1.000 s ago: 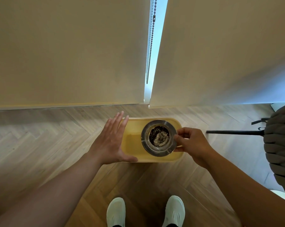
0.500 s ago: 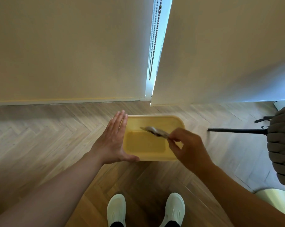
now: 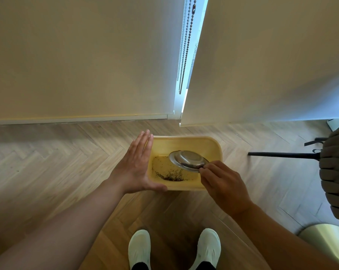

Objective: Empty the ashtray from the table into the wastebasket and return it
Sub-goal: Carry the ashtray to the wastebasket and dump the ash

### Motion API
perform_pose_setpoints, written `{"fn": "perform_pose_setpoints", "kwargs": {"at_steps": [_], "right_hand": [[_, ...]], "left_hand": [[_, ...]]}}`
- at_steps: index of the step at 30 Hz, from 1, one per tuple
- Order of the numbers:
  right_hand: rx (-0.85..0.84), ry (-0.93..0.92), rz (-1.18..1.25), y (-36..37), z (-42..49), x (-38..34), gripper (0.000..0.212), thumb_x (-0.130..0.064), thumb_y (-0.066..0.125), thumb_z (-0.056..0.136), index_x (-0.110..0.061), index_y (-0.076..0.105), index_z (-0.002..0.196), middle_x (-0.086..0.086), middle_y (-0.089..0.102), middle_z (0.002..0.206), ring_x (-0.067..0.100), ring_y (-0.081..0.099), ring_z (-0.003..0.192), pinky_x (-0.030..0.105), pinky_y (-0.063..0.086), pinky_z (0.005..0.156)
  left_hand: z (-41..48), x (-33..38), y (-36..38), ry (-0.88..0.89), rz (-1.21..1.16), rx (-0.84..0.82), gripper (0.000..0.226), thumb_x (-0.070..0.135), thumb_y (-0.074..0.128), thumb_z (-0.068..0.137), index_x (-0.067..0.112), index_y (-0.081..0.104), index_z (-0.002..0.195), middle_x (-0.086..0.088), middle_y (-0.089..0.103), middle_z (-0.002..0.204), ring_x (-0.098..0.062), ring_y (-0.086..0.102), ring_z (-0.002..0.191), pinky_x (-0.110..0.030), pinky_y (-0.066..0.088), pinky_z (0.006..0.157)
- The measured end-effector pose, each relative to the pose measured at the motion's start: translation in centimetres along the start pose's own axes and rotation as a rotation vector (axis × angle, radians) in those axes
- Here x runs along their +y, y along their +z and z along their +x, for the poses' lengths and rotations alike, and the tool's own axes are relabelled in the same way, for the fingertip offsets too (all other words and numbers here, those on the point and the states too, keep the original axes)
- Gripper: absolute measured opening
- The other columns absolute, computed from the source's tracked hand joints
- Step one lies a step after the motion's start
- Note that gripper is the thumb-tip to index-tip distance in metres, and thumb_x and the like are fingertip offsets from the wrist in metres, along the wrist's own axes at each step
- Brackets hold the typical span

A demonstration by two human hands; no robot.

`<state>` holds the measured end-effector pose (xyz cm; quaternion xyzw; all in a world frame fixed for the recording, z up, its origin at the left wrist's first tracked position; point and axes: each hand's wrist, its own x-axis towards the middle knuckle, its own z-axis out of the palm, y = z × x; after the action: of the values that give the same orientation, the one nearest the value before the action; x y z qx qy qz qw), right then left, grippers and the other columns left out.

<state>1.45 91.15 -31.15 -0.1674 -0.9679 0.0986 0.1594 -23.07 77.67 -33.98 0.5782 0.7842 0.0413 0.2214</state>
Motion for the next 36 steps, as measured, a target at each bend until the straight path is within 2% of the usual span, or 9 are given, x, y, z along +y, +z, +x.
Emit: {"fn": "perform_pose_setpoints", "kwargs": {"at_steps": [17,23,27,29,31,33,36], "right_hand": [[-0.019,0.015,0.041,-0.3,0.1,-0.1,0.015,-0.007,0.081,0.076,-0.004,0.074,0.089,0.009,0.073,0.086,0.021,0.068,0.078,0.033,0.059,0.053],[0.006,0.23,0.226,-0.9,0.7,-0.6,0.007,-0.004,0.076,0.08,-0.006,0.071,0.085,0.007,0.071,0.082,0.019,0.066,0.07,0.036,0.058,0.055],[0.042,0.375,0.374,-1.4,1.2,-0.5,0.004,-0.006,0.071,0.085,-0.006,0.07,0.089,0.003,0.072,0.084,0.015,0.067,0.071,0.034,0.06,0.06],[0.071,0.426,0.415,-1.5,1.4,-0.6,0.005,-0.005,0.07,0.085,-0.005,0.071,0.09,0.003,0.072,0.085,0.013,0.068,0.073,0.03,0.061,0.066],[0.108,0.454,0.433,-1.7,1.5,-0.6,0.008,-0.003,0.072,0.083,-0.006,0.072,0.091,0.003,0.073,0.084,0.008,0.067,0.073,0.019,0.059,0.07],[0.128,0.487,0.445,-1.8,1.7,-0.7,0.01,-0.002,0.074,0.082,-0.007,0.072,0.091,0.001,0.074,0.084,0.005,0.065,0.071,0.009,0.055,0.07],[0.138,0.589,0.483,-1.9,1.8,-0.8,0.012,-0.004,0.074,0.082,-0.009,0.072,0.093,-0.008,0.069,0.081,-0.002,0.063,0.068,0.003,0.05,0.068]], "left_hand": [[0.0,0.0,-0.2,-0.007,-0.015,-0.007,0.154,0.103,0.045,0.045,0.016,-0.02,0.154,0.0,-0.027,0.163,-0.014,-0.028,0.15,-0.042,0.0,0.126],[-0.1,0.2,-0.3,-0.021,-0.019,-0.018,0.156,0.104,0.045,0.043,0.015,-0.02,0.154,0.0,-0.027,0.164,-0.014,-0.028,0.15,-0.043,-0.001,0.127],[0.0,0.5,-0.8,-0.051,-0.06,-0.026,0.154,0.103,0.044,0.043,0.018,-0.017,0.155,0.001,-0.024,0.164,-0.014,-0.025,0.151,-0.042,-0.002,0.127],[0.1,0.7,-1.0,-0.072,-0.079,-0.02,0.151,0.102,0.044,0.045,0.018,-0.014,0.156,0.001,-0.02,0.165,-0.015,-0.022,0.152,-0.043,-0.001,0.127],[0.1,1.0,-1.2,-0.087,-0.096,-0.013,0.148,0.1,0.044,0.047,0.018,-0.01,0.157,0.0,-0.017,0.166,-0.016,-0.018,0.153,-0.043,0.0,0.127],[0.0,1.3,-1.5,-0.096,-0.104,-0.004,0.145,0.098,0.044,0.049,0.017,-0.007,0.157,-0.001,-0.013,0.167,-0.017,-0.016,0.153,-0.042,0.0,0.127],[-0.2,1.6,-1.8,-0.102,-0.12,0.015,0.139,0.094,0.044,0.051,0.017,-0.001,0.158,-0.002,-0.006,0.167,-0.018,-0.009,0.155,-0.04,0.002,0.127]]}}
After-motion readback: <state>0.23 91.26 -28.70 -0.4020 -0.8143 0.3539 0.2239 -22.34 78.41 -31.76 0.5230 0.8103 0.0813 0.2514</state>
